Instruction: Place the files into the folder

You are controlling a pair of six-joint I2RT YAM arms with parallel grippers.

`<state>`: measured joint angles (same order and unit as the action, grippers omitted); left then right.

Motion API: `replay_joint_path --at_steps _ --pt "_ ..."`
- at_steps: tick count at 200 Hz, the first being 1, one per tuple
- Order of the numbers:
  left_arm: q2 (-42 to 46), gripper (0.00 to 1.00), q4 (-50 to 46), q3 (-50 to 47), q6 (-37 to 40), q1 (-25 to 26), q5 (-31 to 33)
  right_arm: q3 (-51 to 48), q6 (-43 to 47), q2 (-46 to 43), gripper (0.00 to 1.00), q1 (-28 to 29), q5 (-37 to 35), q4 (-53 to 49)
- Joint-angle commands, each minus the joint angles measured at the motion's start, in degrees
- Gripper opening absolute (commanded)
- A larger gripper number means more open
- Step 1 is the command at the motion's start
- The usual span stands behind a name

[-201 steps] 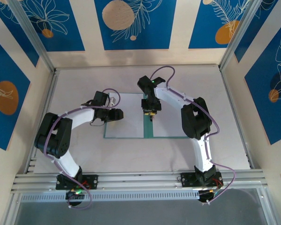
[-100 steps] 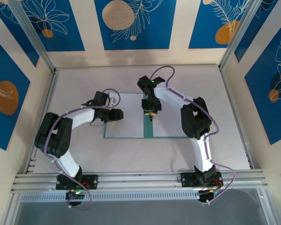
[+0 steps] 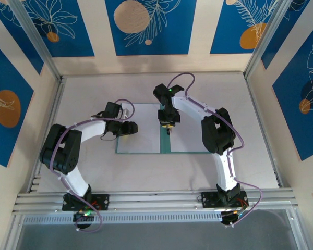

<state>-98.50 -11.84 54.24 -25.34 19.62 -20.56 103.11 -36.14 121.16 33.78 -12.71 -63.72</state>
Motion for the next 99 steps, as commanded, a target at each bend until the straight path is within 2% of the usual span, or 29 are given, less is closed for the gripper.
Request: replay_joint_path --at_steps 1,58,99 --pt "-0.99 0.59 -0.26 -0.10 0.43 0.19 -1.33 1.61 -0.42 0.83 0.20 -0.34 -0.47 -1.49" --pt "-1.22 0.59 -0.42 0.07 0.56 0.23 -1.42 1.32 -0.08 0.83 0.18 -0.66 -0.56 -1.77" --pt "-1.61 0.59 -0.61 0.34 0.56 0.40 -1.50 2.07 -0.21 0.67 0.25 -0.79 -0.17 -1.93"
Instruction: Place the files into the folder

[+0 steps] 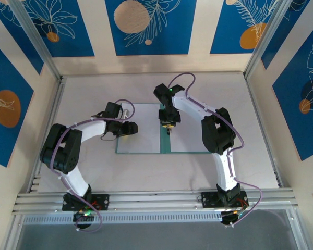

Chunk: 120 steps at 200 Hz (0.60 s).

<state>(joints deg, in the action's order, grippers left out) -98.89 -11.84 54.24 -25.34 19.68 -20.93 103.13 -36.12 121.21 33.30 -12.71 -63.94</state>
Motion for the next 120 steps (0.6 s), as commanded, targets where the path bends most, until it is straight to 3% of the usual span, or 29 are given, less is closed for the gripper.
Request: replay_joint_path --at_steps 1,120 --pt "-1.22 0.59 -0.67 0.30 0.60 0.35 -1.13 2.06 -0.25 0.62 0.26 -0.37 -0.19 -1.71" --pt "-1.92 0.59 -1.34 0.95 0.87 0.62 -0.91 2.34 -0.18 1.18 0.24 -0.78 1.02 -1.20"
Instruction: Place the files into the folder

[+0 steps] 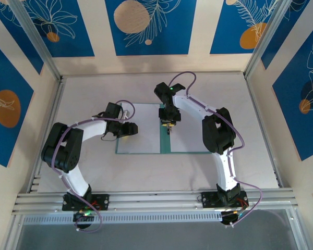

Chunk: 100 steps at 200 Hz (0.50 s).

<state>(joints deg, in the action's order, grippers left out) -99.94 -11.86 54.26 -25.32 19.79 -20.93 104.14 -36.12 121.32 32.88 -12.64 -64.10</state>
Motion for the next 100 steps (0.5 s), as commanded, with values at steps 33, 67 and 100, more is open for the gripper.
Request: replay_joint_path --at_steps 33,67,100 --pt "-1.16 0.59 -1.55 1.03 0.91 0.56 -0.88 1.05 -0.18 1.20 0.21 -0.30 1.22 -1.03" --pt "-1.18 0.59 -1.85 1.29 1.13 0.65 -0.87 0.95 -0.09 1.20 0.18 -0.35 1.13 -1.03" --pt "-1.35 0.59 -2.07 1.38 1.23 0.64 -0.78 0.73 -0.01 1.25 0.15 -0.38 0.95 -1.30"
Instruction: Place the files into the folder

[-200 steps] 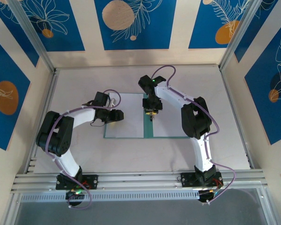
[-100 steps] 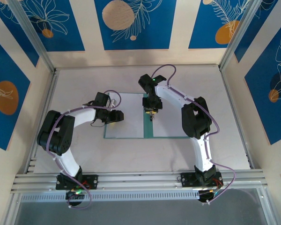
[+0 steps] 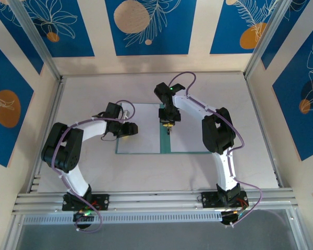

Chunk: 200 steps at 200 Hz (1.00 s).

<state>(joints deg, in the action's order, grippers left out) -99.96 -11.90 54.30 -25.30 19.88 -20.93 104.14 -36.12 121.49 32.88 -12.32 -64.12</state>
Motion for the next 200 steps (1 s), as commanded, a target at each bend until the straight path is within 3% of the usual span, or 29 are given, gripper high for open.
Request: replay_joint_path --at_steps 1,200 --pt "-1.35 0.59 -2.01 1.38 1.21 0.58 -0.82 0.72 -0.01 1.05 0.15 -0.41 0.63 -1.27" --pt "-5.02 0.58 -6.75 3.22 2.92 1.10 2.72 -5.76 0.59 1.17 0.14 -0.02 -3.15 -0.30"
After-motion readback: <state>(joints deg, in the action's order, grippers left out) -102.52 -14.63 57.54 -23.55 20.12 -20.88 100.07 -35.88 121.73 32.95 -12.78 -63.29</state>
